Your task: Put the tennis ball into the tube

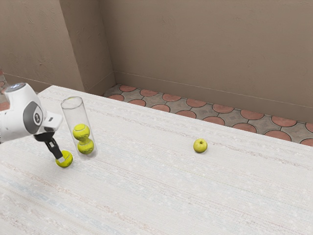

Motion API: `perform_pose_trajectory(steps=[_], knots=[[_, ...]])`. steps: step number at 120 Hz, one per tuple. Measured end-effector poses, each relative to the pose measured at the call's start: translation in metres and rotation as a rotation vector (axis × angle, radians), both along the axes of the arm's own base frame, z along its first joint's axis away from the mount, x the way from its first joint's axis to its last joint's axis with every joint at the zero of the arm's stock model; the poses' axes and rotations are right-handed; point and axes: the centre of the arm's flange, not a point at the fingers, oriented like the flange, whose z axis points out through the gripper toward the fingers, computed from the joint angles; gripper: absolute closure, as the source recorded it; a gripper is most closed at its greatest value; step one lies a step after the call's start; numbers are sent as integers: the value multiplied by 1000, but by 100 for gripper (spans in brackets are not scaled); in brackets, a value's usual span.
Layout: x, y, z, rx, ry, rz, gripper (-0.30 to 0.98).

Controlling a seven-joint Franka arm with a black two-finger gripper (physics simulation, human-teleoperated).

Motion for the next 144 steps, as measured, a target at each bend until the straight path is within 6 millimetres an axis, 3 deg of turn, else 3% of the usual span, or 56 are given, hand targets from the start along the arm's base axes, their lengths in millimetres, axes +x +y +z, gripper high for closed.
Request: perform_pose_trajectory(steps=[19,55,99,119,144], knots=[[5,5,-23,-14,26,-27,3],[16,-4,-40,-23,29,-106,3],[20,-3,-37,-20,8,-153,34],[19,1,-4,-16,-49,-165,39],[0,24,95,7,-192,-175,57]])
